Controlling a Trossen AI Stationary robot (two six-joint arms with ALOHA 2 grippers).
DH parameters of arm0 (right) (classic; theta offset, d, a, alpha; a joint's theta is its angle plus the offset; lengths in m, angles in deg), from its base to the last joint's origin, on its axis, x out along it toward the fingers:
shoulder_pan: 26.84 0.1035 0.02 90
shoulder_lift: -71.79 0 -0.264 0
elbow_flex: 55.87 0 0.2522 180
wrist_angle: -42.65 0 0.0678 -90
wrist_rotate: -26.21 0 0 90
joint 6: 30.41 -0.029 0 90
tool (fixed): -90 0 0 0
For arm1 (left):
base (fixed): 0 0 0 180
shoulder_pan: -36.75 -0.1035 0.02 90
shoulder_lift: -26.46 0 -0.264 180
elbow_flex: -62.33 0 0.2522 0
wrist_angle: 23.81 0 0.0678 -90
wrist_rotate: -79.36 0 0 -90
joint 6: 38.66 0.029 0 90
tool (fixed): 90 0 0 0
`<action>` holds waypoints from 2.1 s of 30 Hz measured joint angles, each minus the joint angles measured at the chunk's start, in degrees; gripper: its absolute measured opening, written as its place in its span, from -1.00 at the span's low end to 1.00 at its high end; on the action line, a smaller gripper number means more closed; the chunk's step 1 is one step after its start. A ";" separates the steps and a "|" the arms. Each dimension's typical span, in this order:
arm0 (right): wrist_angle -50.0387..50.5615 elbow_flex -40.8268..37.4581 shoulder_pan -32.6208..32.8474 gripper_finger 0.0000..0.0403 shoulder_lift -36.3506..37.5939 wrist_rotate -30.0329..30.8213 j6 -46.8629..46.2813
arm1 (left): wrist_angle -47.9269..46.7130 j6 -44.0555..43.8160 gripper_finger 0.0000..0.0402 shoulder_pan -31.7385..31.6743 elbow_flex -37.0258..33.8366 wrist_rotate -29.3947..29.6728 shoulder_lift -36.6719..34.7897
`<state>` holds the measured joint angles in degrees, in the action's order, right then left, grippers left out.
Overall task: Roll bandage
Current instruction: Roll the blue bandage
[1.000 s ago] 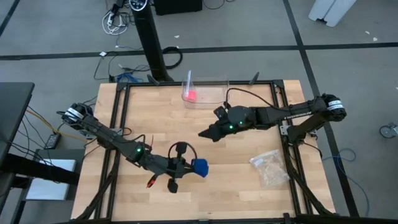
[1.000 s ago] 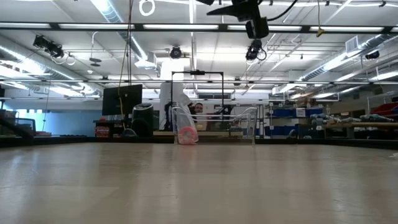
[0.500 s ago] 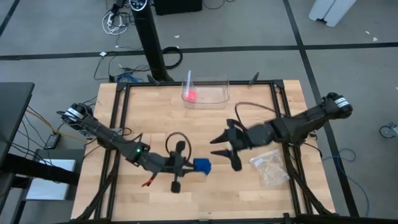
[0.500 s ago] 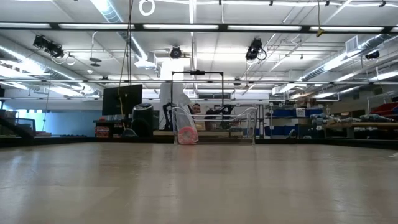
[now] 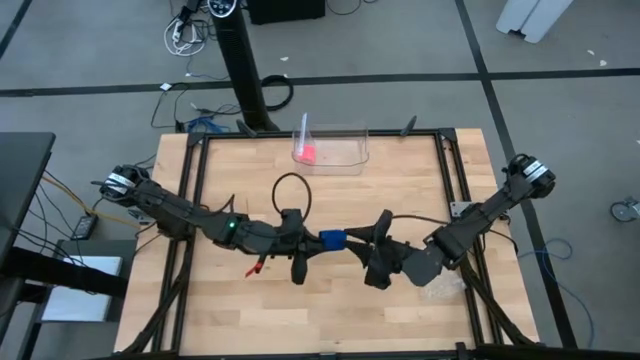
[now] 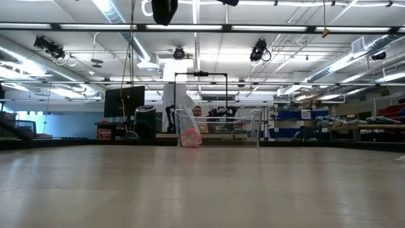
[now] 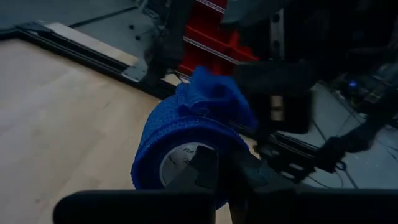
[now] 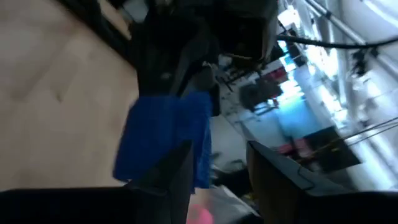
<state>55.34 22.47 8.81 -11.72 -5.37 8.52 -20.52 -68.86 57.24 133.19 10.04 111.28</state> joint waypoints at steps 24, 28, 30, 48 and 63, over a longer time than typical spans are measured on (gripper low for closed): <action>-2.87 0.00 4.60 -0.37 -1.68 3.33 7.93 | 3.01 1.53 -0.91 -1.38 0.00 -3.90 -0.02; -1.90 0.00 3.29 -0.44 -1.68 1.30 7.02 | 2.99 2.32 -0.91 -1.38 0.00 -4.99 -0.04; -1.68 0.00 2.51 -0.50 -1.68 1.24 5.88 | 2.90 3.10 -0.91 -1.38 0.00 -5.40 -0.04; -3.49 0.00 0.22 -0.99 -0.55 2.48 5.37 | 1.18 10.97 -0.91 0.32 -0.02 -8.98 -0.04; 1.70 0.00 -6.19 -1.00 2.21 -4.77 -6.35 | 5.54 21.86 -0.91 5.09 -0.01 -10.01 -0.04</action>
<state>57.03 22.47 2.62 -9.51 -10.14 2.16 -14.99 -47.00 62.33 133.18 0.04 111.23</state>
